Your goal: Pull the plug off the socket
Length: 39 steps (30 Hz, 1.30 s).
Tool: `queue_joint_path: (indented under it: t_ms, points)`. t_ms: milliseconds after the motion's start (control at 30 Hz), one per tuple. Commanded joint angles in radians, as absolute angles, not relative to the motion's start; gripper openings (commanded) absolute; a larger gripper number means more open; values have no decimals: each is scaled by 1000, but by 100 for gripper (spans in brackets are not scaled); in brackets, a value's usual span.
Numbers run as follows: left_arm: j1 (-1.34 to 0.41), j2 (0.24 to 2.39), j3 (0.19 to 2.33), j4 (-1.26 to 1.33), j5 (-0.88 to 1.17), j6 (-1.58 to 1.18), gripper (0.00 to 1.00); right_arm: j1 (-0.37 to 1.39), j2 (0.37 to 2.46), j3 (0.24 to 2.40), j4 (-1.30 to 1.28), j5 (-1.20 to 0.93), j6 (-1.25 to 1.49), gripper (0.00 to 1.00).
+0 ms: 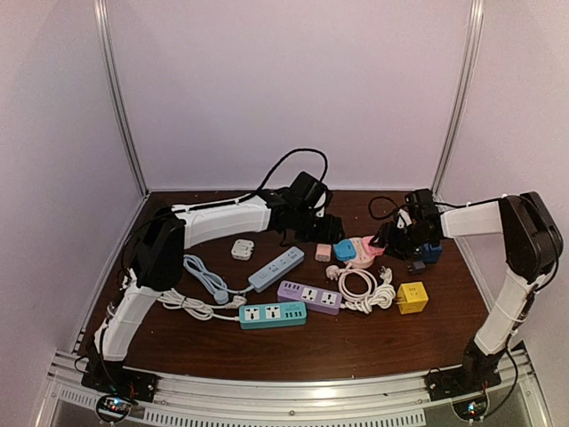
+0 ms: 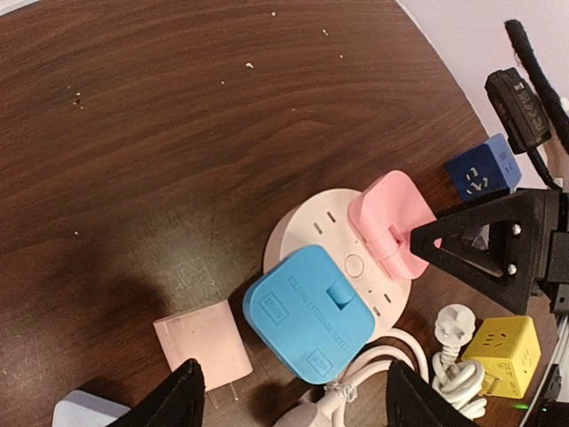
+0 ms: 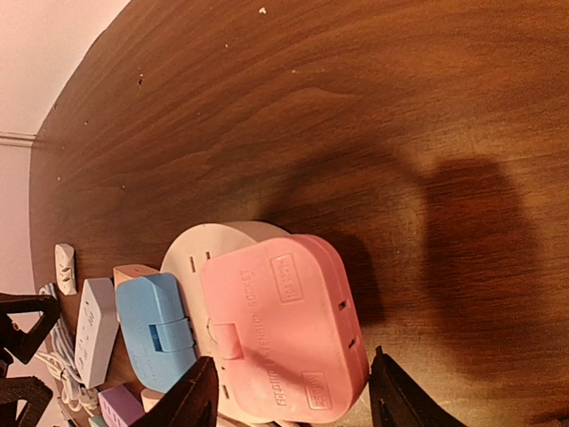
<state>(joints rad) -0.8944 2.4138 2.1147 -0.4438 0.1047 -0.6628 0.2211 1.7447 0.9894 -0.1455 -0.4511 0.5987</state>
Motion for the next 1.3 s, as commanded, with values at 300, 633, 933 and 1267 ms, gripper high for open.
queue_joint_path:
  t_ms: [300,633,933,1267]
  points:
    - [-921,2578,2297,-519,-37,-592,70,218,1805,949,-40,-490,636,57]
    - [-935,2635,2347,-547,-53,-573,70,217,1783,965,-39,-480,633,48]
    - [-948,2661,2373,-577,-71,-555,70,236,1723,972,-78,-446,613,39]
    - [-950,2663,2382,-581,-65,-551,70,264,1715,971,-83,-424,605,32]
